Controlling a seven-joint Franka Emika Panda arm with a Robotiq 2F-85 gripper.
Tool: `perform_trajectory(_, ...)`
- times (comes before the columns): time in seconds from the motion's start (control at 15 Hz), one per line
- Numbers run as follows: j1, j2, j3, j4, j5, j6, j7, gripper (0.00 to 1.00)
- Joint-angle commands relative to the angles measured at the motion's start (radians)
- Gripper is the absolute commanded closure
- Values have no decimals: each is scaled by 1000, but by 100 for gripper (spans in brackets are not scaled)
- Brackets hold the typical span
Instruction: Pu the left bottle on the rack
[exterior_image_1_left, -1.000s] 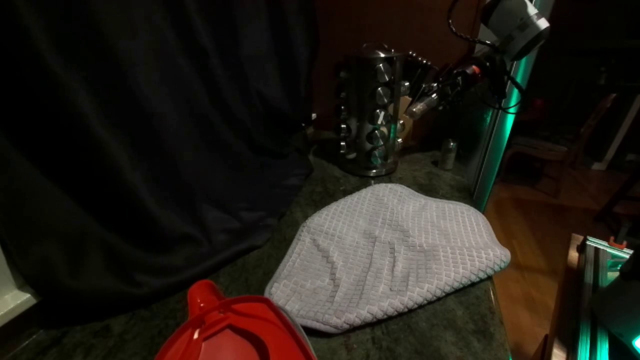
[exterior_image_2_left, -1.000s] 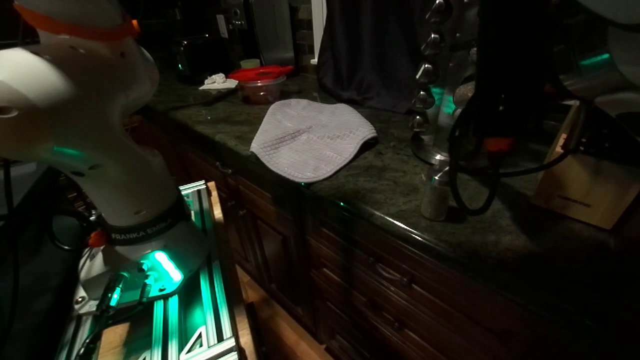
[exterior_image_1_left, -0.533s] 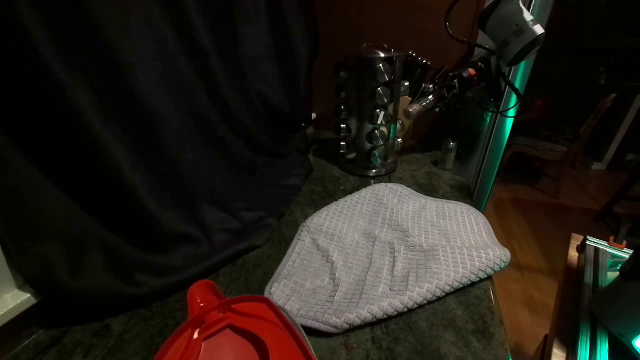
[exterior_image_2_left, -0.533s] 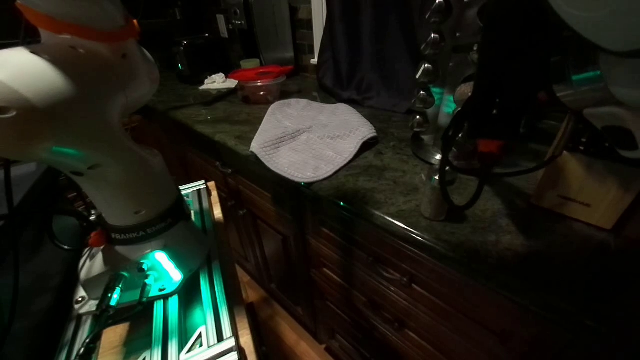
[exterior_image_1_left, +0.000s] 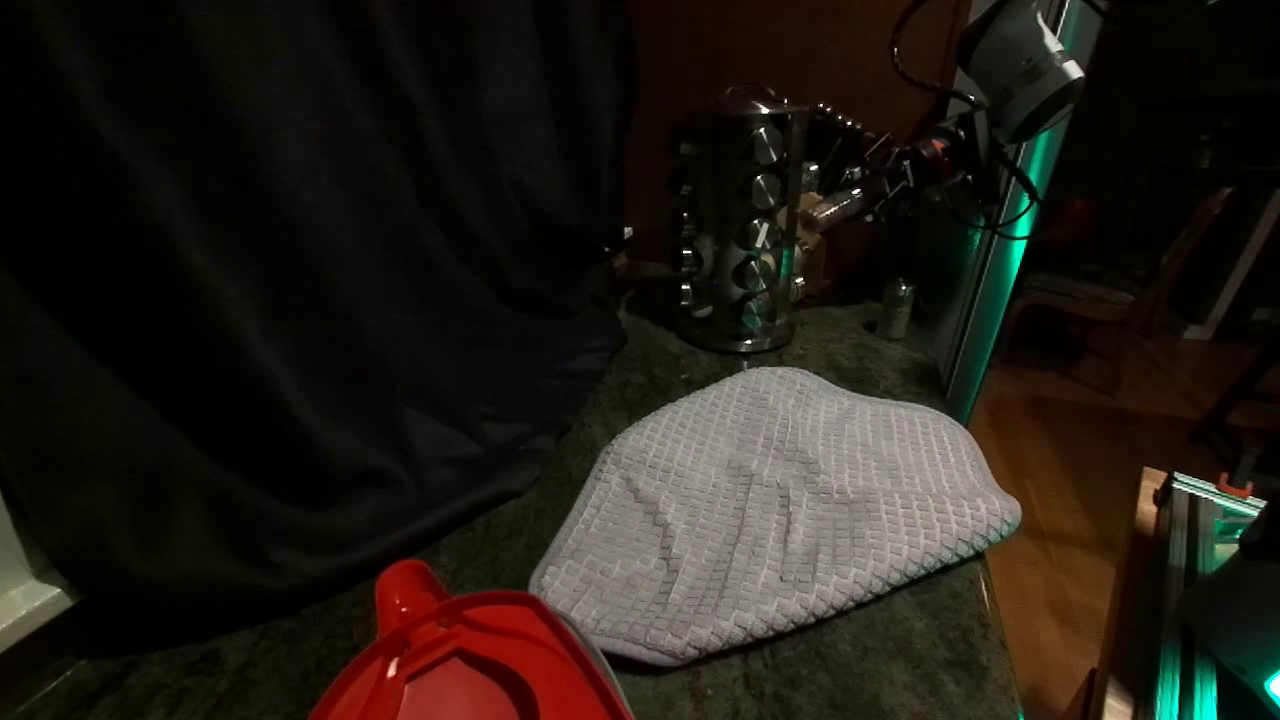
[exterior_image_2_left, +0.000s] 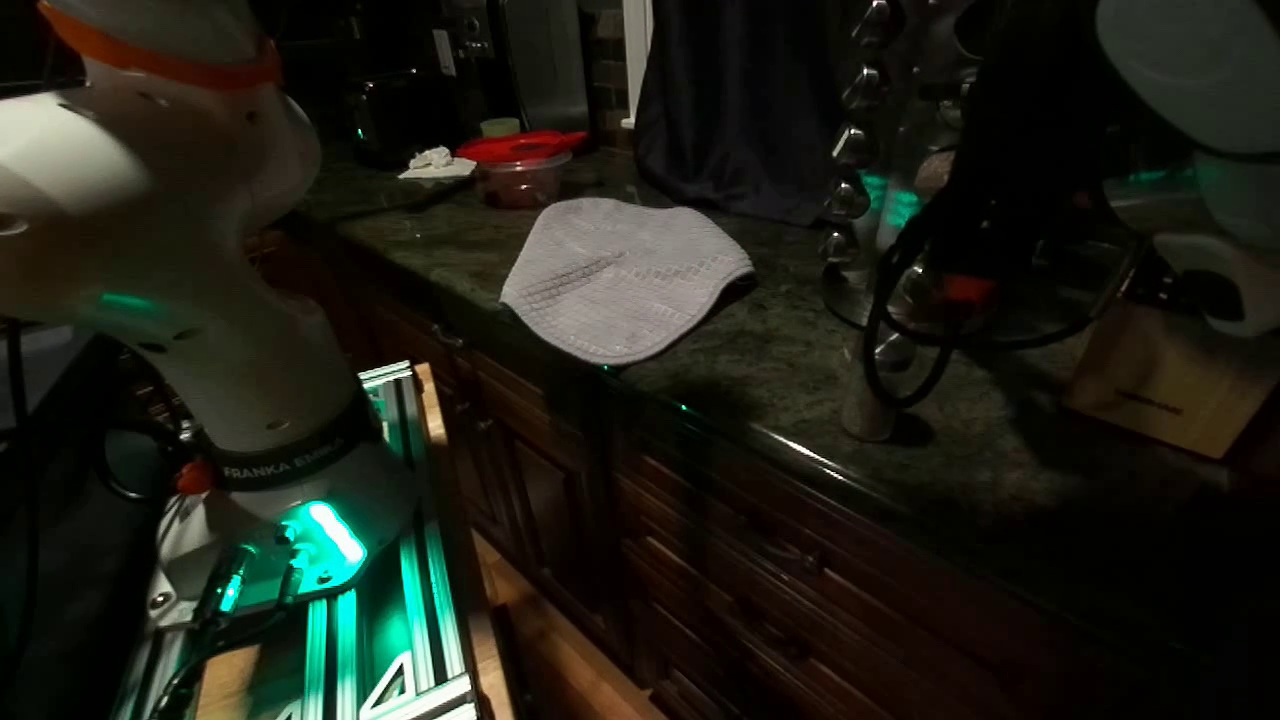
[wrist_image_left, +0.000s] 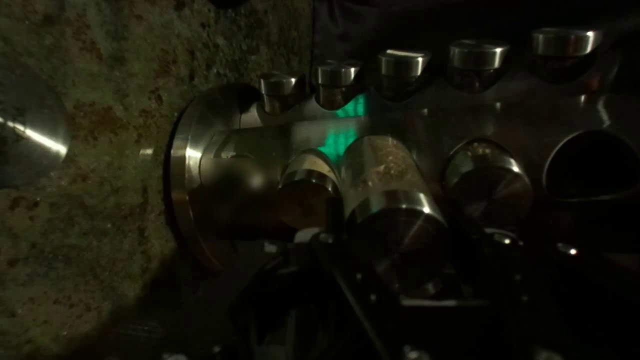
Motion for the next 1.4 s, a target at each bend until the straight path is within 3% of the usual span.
perform_trajectory(0.0,-22,27,12,25,46,-36,42,76)
perform_trajectory(1.33,-36,80,14,32,120,-93,147,76)
